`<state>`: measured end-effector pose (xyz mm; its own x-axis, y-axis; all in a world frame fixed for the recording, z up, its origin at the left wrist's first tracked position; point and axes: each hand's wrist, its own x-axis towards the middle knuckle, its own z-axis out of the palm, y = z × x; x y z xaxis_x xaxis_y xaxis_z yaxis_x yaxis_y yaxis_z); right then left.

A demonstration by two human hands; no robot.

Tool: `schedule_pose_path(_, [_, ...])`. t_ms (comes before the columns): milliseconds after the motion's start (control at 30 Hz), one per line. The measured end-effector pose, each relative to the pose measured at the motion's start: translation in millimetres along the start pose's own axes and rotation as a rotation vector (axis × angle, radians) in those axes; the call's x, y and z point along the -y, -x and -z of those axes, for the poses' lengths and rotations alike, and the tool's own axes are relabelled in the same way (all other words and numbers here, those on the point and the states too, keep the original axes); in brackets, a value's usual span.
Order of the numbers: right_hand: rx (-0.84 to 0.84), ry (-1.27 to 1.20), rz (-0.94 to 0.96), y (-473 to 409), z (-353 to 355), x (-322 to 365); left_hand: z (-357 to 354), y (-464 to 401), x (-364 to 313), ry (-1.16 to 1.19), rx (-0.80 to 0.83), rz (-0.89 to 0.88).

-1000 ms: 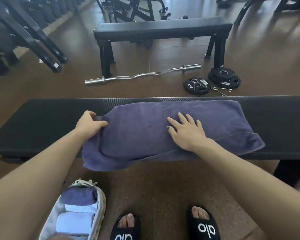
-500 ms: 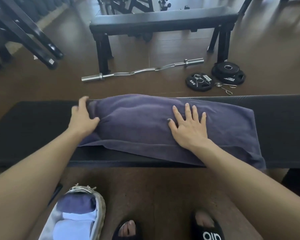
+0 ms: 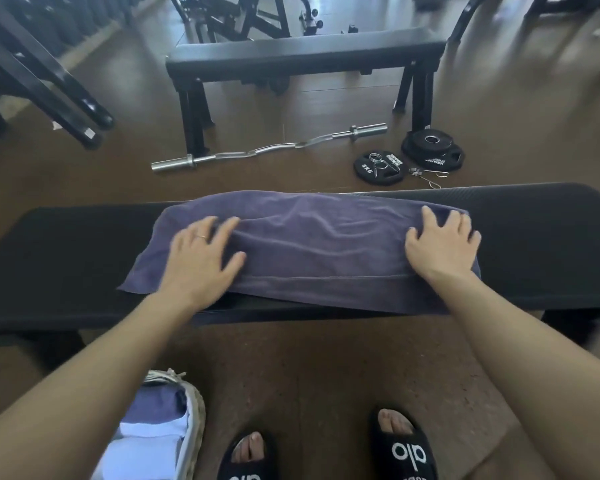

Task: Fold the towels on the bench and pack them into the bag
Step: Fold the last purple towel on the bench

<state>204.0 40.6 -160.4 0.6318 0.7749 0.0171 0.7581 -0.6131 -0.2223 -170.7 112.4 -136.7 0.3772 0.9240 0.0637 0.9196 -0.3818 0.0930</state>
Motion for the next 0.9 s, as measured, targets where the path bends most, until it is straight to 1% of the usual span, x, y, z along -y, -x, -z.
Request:
schedule_pose_path(67, [0.006,-0.032,-0.105,-2.3,7.1,-15.0,-7.9,3.1,-38.4,0.054,0.117,-0.156])
schedule_pose_path(133, [0.031,-0.086,-0.181,-5.4,15.2,-23.7,-19.2,6.9,-67.2,0.086,0.256,-0.194])
schedule_pose_path(167, [0.048,-0.116,-0.183,-8.0,18.3,-24.7,-24.7,9.5,-75.6,0.067,0.298,-0.192])
schedule_pose_path(233, [0.085,-0.251,-0.137,-14.9,22.7,-22.3,-31.1,14.8,-80.9,0.006,0.314,-0.175])
schedule_pose_path(267, [0.101,-0.369,-0.125,-19.0,24.8,-19.9,-32.4,16.5,-79.9,-0.007,0.309,-0.169])
schedule_pose_path(367, [0.09,-0.772,-0.176,-31.5,31.8,-17.1,-28.5,17.3,-77.4,0.015,0.296,-0.197])
schedule_pose_path(433, [0.082,-0.893,-0.19,-41.3,33.8,-19.8,-23.6,17.1,-77.8,0.024,0.271,-0.217])
schedule_pose_path(500, [0.088,-0.89,-0.173,-50.7,31.8,-23.3,-20.4,17.8,-79.2,0.014,0.277,-0.206])
schedule_pose_path(667, [0.108,-0.781,-0.056,-81.2,27.8,-20.5,-16.6,14.9,-84.8,-0.047,0.292,-0.178])
schedule_pose_path(733, [0.156,-0.669,-0.016,-92.2,25.8,-17.4,-14.4,13.0,-86.2,-0.054,0.282,-0.173])
schedule_pose_path(800, [0.204,-0.489,-0.003,-92.5,21.0,-16.7,-11.1,12.1,-83.0,-0.039,0.28,-0.156])
schedule_pose_path(833, [0.202,-0.428,-0.001,-88.5,18.4,-16.7,-9.1,11.7,-79.0,-0.029,0.282,-0.14])
schedule_pose_path(900, [0.162,-0.414,-0.023,-72.3,16.9,-15.9,-4.5,10.4,-67.5,-0.014,0.288,-0.083])
